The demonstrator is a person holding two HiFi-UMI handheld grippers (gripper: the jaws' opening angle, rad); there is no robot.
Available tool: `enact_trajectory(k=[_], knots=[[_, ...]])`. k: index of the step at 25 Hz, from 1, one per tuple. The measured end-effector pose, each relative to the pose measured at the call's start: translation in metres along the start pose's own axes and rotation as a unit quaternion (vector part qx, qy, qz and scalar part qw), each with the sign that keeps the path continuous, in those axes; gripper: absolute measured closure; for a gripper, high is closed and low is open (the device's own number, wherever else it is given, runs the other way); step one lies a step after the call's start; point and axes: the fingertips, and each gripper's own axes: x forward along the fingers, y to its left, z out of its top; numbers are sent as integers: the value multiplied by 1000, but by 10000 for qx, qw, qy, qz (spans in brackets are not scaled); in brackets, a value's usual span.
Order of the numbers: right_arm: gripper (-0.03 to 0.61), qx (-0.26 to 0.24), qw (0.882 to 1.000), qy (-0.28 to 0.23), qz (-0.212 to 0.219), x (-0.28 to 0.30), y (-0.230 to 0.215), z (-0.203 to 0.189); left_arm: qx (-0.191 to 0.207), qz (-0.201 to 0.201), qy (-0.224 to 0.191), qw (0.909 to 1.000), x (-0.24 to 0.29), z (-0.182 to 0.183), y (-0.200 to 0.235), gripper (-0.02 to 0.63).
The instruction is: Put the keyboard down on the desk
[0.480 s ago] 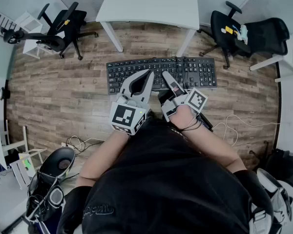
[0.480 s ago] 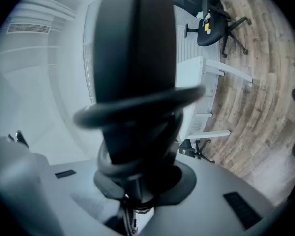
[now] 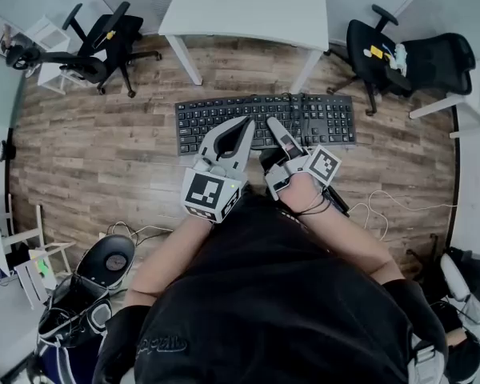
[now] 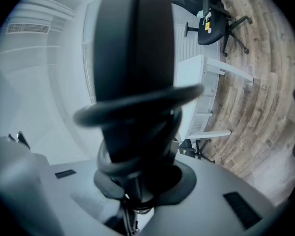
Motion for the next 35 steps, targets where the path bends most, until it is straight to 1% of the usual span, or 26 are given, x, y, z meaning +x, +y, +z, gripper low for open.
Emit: enact_trajectory(k=[9, 13, 18, 22, 24, 28, 35], knots=[[486, -12, 9999, 99, -24, 13, -4, 27, -76, 67, -25, 9999, 27, 2, 4, 598], [486, 1, 9998, 175, 33, 20, -6, 48, -56, 161, -42, 9998, 47, 5, 5, 598], [486, 99, 9996, 253, 1, 33, -9, 88, -74, 203, -16, 9998, 87, 11, 1, 598], [486, -31, 9992, 384, 93, 47, -4, 126, -85, 365, -129, 9992, 122, 22, 4, 598], [486, -78, 9989, 444, 149, 50, -2, 148, -102, 413, -183, 9989, 144, 25, -2, 598], [486, -113, 9985, 518, 122, 49, -7, 191, -89, 447, -237, 9987, 185, 28, -17, 598], [486, 42, 9984, 555, 61, 40, -21, 233, -168, 527, -165, 9983, 225, 24, -31, 598]])
